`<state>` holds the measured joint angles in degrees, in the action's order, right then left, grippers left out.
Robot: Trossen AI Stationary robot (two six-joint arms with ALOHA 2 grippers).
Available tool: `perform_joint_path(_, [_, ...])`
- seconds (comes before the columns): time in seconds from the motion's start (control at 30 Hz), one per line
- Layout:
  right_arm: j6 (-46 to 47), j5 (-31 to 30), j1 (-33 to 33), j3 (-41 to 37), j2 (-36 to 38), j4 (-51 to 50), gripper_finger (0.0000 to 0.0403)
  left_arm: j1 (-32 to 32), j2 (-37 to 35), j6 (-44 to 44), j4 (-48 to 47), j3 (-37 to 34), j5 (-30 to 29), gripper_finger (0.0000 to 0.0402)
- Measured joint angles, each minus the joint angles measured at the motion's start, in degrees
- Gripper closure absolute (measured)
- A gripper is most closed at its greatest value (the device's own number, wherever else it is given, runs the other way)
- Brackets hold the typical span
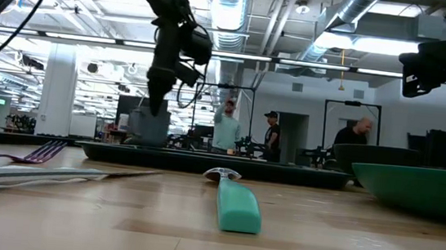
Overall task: Set up tray
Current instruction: Put the gray mug on the black tray
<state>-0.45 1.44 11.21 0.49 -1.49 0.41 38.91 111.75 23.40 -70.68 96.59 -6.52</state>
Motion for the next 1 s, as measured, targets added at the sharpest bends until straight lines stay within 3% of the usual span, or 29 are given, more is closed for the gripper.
perform_joint_path(1.0, [0.0,0.0,0.0,0.0,0.0,0.0,0.0285,-0.1,1.0,-3.1,5.8,-2.9,2.8,0.0401])
